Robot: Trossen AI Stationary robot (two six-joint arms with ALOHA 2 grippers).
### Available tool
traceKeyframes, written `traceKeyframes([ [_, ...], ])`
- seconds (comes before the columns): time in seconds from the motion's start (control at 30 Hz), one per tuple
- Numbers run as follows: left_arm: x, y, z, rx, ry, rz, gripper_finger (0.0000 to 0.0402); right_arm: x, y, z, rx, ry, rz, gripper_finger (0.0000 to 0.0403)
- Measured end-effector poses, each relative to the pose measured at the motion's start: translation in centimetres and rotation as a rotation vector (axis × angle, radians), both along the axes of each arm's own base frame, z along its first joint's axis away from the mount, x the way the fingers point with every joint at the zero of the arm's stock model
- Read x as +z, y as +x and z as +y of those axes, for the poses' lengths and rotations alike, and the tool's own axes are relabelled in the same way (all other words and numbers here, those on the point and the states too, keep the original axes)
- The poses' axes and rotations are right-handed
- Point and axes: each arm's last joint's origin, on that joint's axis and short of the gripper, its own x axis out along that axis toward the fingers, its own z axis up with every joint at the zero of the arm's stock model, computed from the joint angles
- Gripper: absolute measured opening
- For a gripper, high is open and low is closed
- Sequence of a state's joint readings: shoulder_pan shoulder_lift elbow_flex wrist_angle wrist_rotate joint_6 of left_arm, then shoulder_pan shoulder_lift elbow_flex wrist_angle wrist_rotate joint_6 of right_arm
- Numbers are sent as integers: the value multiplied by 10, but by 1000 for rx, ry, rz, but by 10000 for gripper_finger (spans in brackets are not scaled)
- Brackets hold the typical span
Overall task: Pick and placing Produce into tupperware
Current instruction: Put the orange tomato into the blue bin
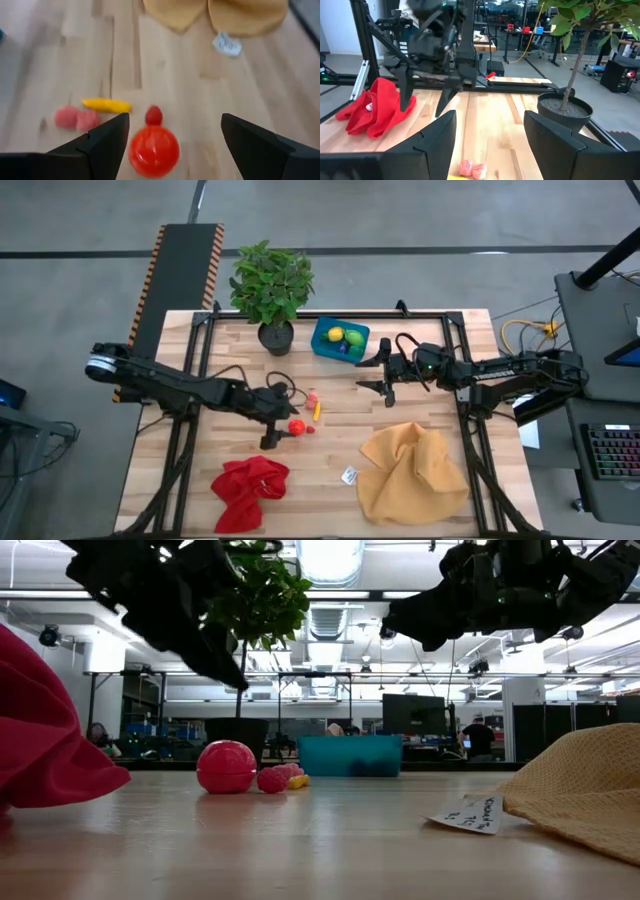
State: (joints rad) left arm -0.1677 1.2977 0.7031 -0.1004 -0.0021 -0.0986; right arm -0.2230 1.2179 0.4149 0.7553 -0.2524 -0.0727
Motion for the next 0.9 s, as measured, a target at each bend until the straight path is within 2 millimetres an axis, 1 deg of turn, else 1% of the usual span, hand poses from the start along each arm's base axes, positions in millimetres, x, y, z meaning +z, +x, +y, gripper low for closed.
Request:
traceKeyframes([
  [0.17,-10,10,-2,2,24,105,302,-1,0,0,-6,-3,6,226],
  [0.43,-24,25,-5,9,43,178,302,-5,0,-1,-19,-6,47,226],
  [0.57,-31,28,-5,21,65,228,302,-5,0,0,-18,-6,48,226],
  [0.9,-43,35,-6,24,75,268,302,-7,-1,0,-18,-1,71,226],
])
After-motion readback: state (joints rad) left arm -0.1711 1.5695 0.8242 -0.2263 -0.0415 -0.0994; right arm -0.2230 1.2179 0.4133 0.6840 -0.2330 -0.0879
